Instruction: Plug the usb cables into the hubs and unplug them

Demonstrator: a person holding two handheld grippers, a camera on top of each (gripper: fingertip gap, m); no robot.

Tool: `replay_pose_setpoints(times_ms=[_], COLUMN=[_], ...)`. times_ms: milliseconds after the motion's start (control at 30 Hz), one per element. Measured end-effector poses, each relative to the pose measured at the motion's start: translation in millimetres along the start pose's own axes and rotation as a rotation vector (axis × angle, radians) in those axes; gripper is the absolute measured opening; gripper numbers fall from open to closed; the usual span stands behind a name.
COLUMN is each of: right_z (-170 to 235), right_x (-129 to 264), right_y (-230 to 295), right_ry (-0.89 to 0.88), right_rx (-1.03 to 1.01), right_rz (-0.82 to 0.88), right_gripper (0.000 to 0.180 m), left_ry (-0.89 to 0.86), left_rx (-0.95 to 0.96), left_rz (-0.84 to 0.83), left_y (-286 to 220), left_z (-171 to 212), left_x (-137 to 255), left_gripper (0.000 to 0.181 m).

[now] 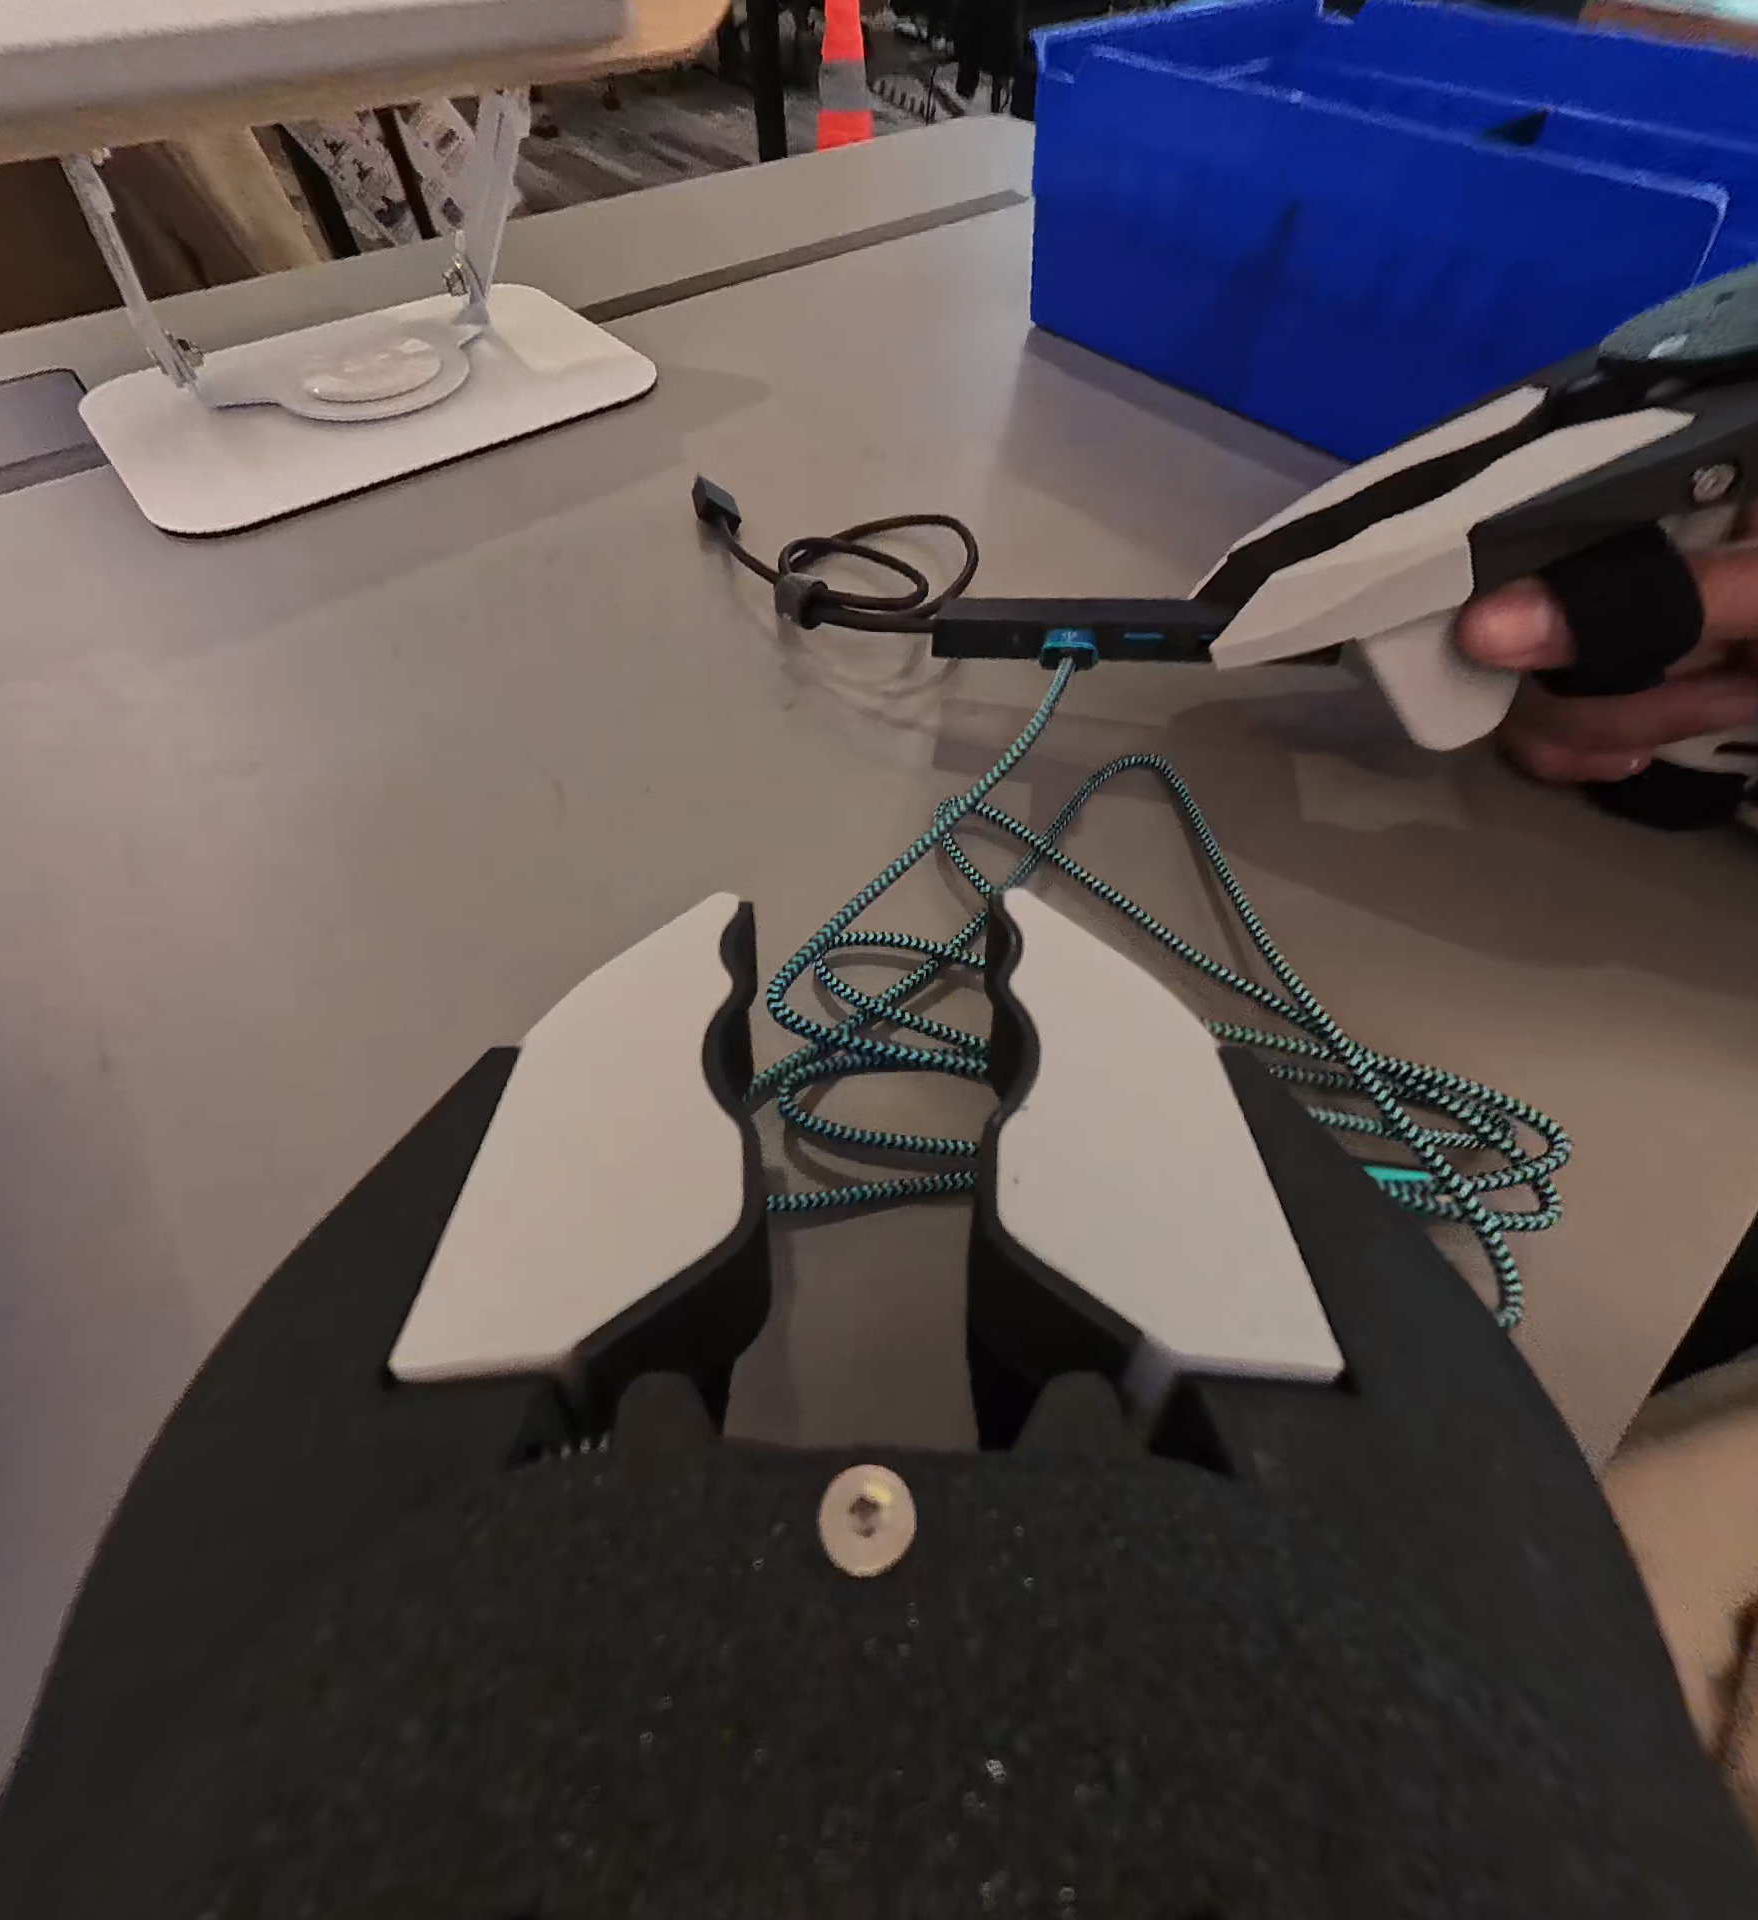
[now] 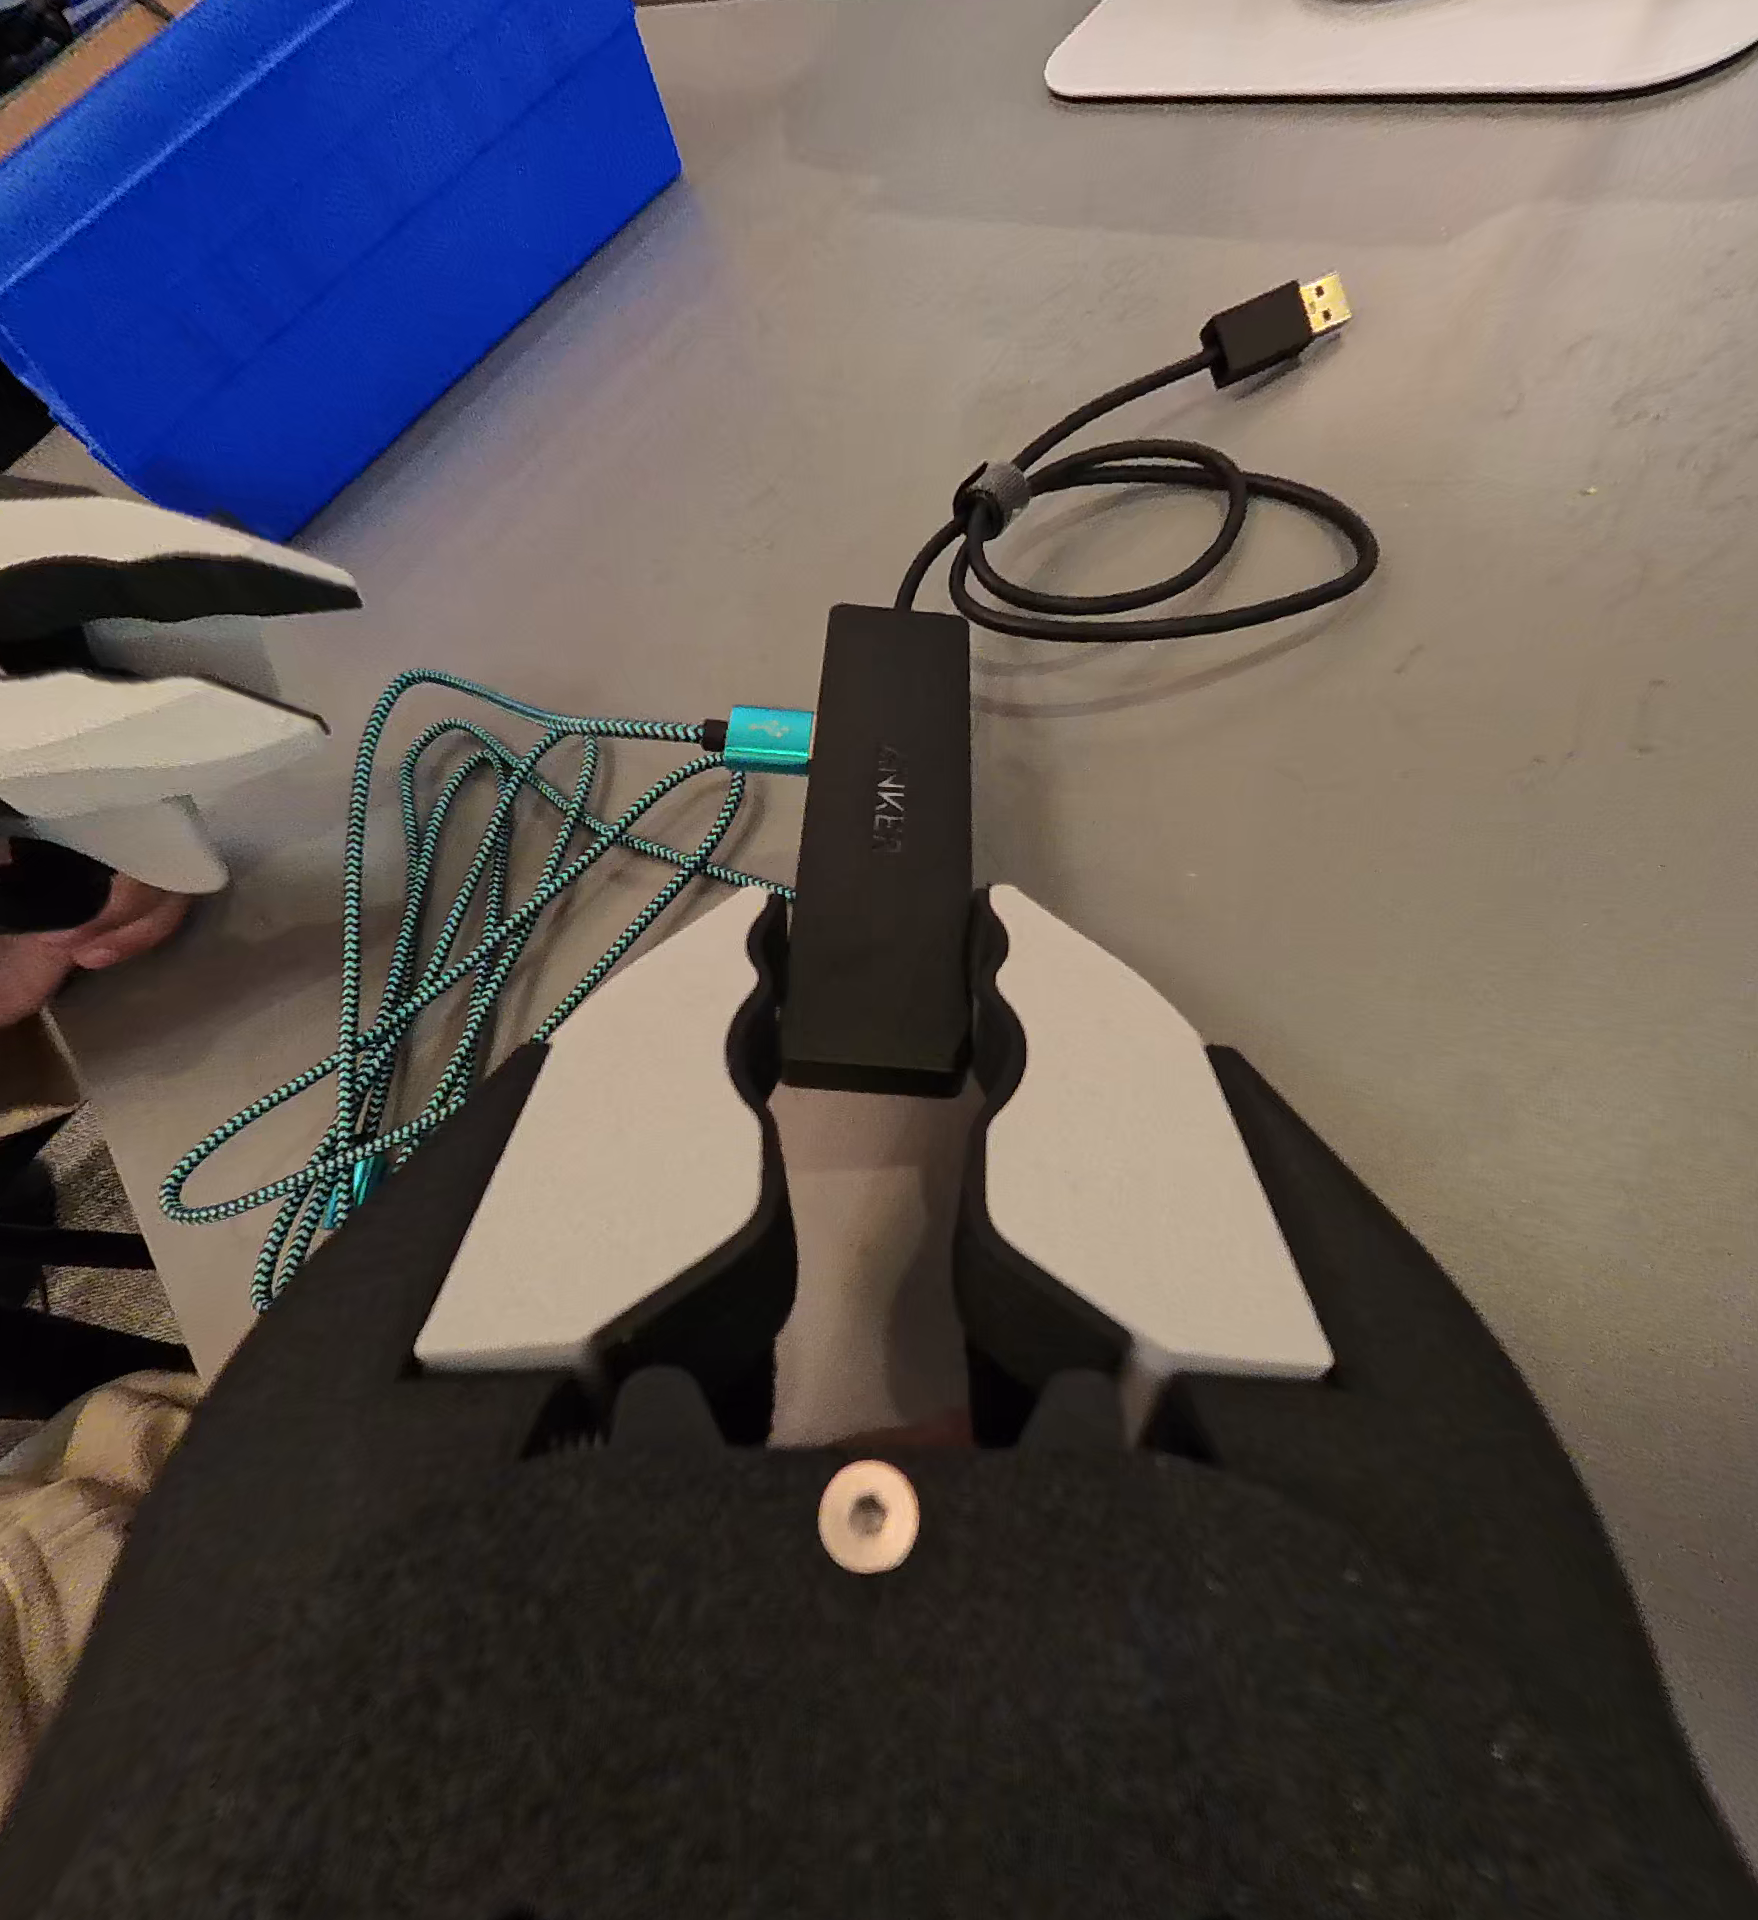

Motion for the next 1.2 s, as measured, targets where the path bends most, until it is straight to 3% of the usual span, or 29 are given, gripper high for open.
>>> replay_pose_setpoints(times_ms=[167,267,433,500,600,700,967,1033,1100,1200], right_z=[-4.2,-29.1,-130.9,-180.5,-242.1,-264.5,-178.1,-136.2,-88.6,-48.5], right_x=[1.2,22.4,99.2,141.7,195.3,209.8,153.3,116.7,73.6,25.2], right_y=[-2.1,-1.1,-0.1,5.6,5.4,3.8,-8.9,-11.4,-24.9,-51.4], right_ry=[-0.028,-0.095,-0.166,-0.267,-0.288,-0.186,-0.012,0.035,0.126,0.162], right_rx=[-0.001,0.015,0.228,0.309,0.421,0.454,0.369,0.27,0.188,0.09], right_rz=[0.014,0.028,0.168,0.187,0.312,0.357,0.348,0.25,0.274,0.362], right_gripper=[0.033,0.033,0.033,0.0,0.0,0.0,0.0,0.013,0.036,0.038], left_ry=[-0.015,-0.038,-0.041,-0.048,-0.035,-0.013,-0.017,-0.024,-0.019,0.001], left_rx=[-0.086,-0.094,-0.116,-0.131,-0.129,-0.107,-0.05,-0.035,-0.045,-0.085], left_rz=[-0.062,-0.071,-0.07,-0.077,-0.07,-0.048,-0.021,-0.008,-0.011,-0.03], left_y=[-4.5,-6.6,-8.2,-8.6,-10.2,-11.1,-7.7,-9.1,-10.2,-12.8], left_z=[-0.9,-4.6,-7.2,-7.4,-5.4,-1.9,-1.0,-2.7,-1.0,1.2], left_x=[3.6,6.4,8.5,9.0,7.7,5.3,3.9,4.1,2.9,0.3], left_gripper=[0.042,0.041,0.042,0.042,0.042,0.042,0.045,0.045,0.045,0.045])
Point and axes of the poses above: each gripper's, where its closed fingertips meet, x back along the fingers, z out of its underside, y = z × x across the jaws, the point moved 5 cm from there along x, back along the fingers, and after that the axes turned 2 degrees about y, right-handed, at the moved point
